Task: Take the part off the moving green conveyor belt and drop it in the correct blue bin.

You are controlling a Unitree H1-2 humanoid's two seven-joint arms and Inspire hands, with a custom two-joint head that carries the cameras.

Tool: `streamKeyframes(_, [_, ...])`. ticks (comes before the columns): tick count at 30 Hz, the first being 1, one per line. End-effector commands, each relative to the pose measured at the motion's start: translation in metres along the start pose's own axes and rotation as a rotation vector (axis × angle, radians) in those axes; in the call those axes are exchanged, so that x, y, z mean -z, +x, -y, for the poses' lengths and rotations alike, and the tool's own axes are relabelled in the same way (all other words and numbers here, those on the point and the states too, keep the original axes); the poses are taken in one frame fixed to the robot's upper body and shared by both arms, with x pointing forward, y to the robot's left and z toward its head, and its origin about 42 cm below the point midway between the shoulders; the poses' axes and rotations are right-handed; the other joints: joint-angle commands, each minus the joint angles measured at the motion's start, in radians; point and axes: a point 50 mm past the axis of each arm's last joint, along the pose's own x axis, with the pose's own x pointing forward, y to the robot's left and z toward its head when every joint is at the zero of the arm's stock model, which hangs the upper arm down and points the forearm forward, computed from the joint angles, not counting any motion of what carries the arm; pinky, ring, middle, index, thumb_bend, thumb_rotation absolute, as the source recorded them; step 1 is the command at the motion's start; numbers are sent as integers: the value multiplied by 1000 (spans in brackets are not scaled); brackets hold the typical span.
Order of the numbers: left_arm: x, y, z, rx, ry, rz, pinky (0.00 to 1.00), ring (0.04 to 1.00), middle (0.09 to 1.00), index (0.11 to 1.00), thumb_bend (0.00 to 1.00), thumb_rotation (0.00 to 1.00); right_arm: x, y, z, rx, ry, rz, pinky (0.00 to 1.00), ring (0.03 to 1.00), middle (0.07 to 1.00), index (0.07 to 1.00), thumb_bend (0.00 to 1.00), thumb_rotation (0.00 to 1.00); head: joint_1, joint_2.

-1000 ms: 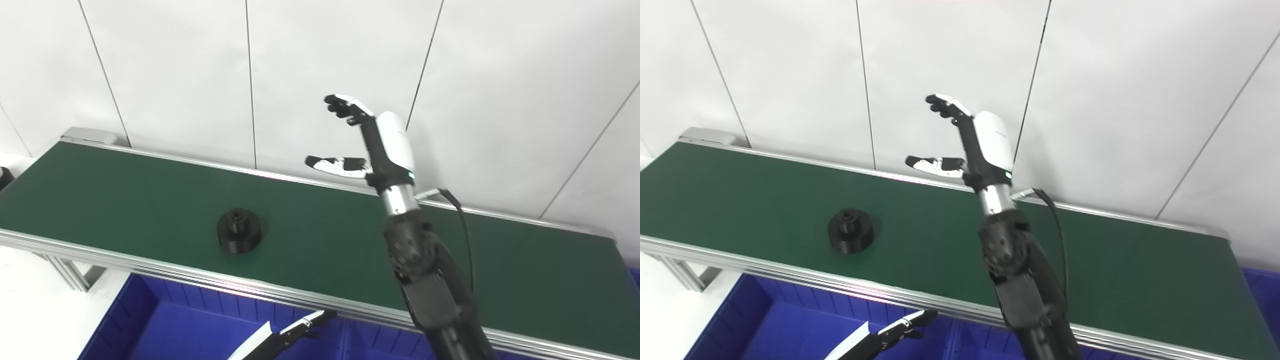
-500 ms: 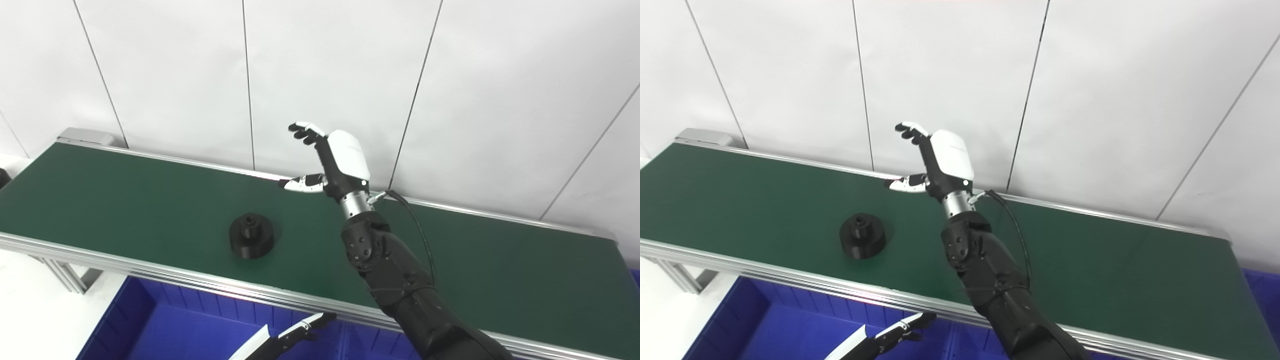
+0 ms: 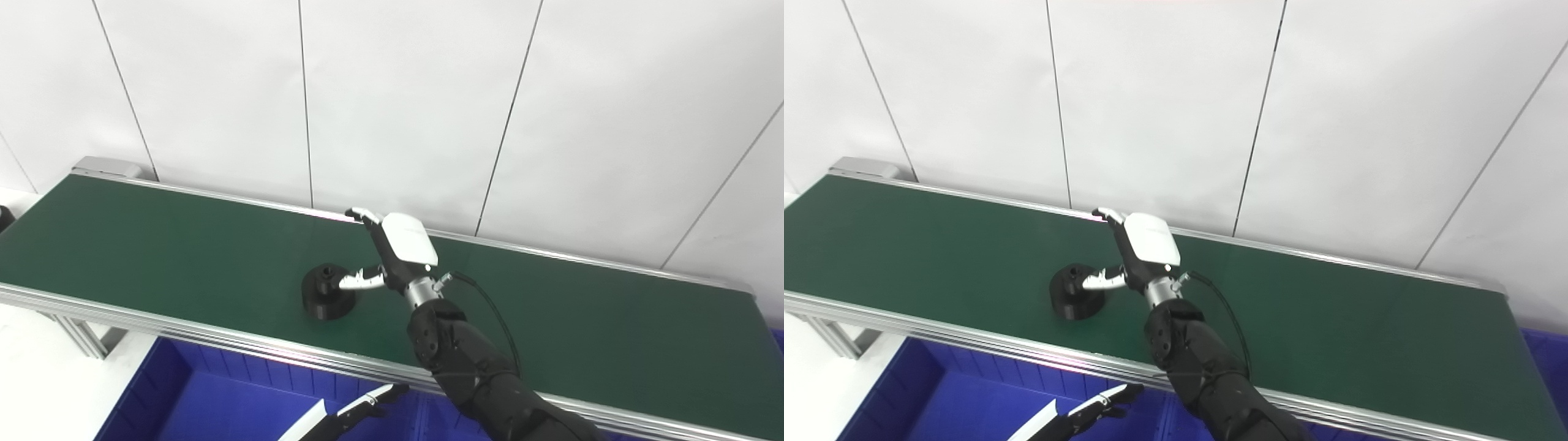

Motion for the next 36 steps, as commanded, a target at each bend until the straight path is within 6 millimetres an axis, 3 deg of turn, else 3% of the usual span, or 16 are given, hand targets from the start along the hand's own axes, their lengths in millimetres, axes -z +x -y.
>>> streamKeyframes(1, [-9, 0, -4, -1, 24, 60, 856, 927, 958, 930, 469, 628, -15, 10, 5, -3, 1, 16, 697, 787, 833, 857, 889, 335, 0, 2])
streamKeyframes(10, [-10, -4, -5, -9, 16, 60, 865, 928, 954, 927, 488, 626, -12, -2, -20, -146, 3, -15, 752, 811, 837, 866, 981, 362, -1, 5])
streamKeyframes(19, [-11, -6, -8, -24, 22, 58, 855, 924, 952, 921, 496, 629, -14, -12, -43, -290, -111, -46, 686, 754, 755, 775, 1000, 271, -1, 13])
streamKeyframes(20, [-11, -7, -8, -25, 23, 58, 857, 925, 951, 920, 496, 630, -15, -13, -45, -305, -128, -47, 653, 715, 730, 752, 993, 263, -1, 13])
streamKeyframes(22, [-12, -7, -9, -29, 22, 59, 860, 925, 949, 920, 498, 633, -16, -16, -52, -336, -158, -50, 571, 634, 661, 664, 930, 181, 0, 15])
streamKeyframes(27, [-14, -8, -10, -38, 18, 66, 862, 924, 945, 919, 502, 629, -16, -24, -65, -372, -223, -44, 505, 593, 644, 642, 806, 87, 3, 20])
streamKeyframes(29, [-14, -8, -11, -39, 15, 67, 865, 925, 946, 920, 503, 625, -15, -27, -69, -390, -252, -48, 446, 530, 611, 657, 775, 26, 2, 22])
streamKeyframes(32, [-14, -9, -12, -41, 11, 67, 867, 927, 946, 921, 497, 614, -12, -31, -73, -402, -271, -60, 400, 484, 513, 664, 608, 3, 1, 24])
streamKeyframes(34, [-14, -9, -13, -42, 6, 68, 868, 928, 947, 922, 502, 611, -10, -33, -74, -396, -276, -61, 392, 478, 494, 657, 576, 0, -1, 26])
streamKeyframes(35, [-14, -9, -13, -43, 3, 69, 872, 930, 949, 923, 501, 607, -10, -33, -74, -394, -277, -60, 399, 479, 466, 570, 542, 0, -1, 26])
streamKeyframes(36, [-14, -9, -14, -43, 3, 69, 873, 930, 949, 924, 501, 606, -9, -34, -74, -390, -279, -56, 401, 479, 460, 550, 533, 0, -4, 26])
